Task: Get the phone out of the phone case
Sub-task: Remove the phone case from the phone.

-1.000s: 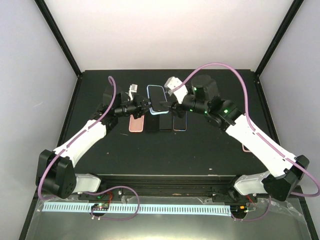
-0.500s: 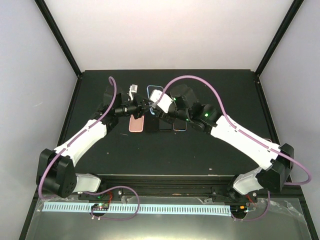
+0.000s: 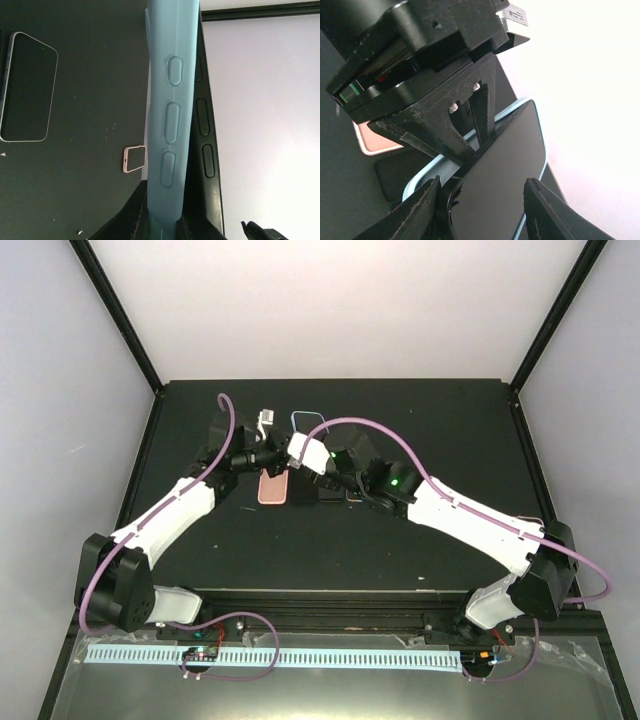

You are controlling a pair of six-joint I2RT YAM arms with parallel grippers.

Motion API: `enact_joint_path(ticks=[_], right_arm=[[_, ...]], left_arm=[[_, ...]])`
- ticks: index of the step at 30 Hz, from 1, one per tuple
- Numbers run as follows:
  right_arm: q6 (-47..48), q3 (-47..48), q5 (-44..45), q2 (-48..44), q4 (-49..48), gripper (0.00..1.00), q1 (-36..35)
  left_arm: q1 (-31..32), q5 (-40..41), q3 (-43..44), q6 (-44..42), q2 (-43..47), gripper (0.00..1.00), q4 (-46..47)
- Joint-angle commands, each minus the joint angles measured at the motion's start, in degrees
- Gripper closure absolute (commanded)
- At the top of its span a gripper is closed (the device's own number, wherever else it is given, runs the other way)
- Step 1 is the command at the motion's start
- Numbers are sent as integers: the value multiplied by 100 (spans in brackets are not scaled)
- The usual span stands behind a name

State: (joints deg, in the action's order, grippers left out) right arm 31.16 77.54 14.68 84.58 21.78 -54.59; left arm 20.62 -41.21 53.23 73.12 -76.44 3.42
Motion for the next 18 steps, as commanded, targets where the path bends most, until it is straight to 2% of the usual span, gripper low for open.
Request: enact_joint_path(ticks=[1,9,13,18], right_arm=[[794,-295,1364,18,-749,55,93],[1685,-608,1592,27,-1554,59,89],[1919,-648,1811,66,-1852,72,95],[1762,-460,1749,-5,-1611,89,89]], left_arm=[[72,-389,214,14,95,98,414],[168,-666,215,-87,83,98,567],[175,-775,205,-139,93,98,553],[178,-781,219,-225,81,98,498]])
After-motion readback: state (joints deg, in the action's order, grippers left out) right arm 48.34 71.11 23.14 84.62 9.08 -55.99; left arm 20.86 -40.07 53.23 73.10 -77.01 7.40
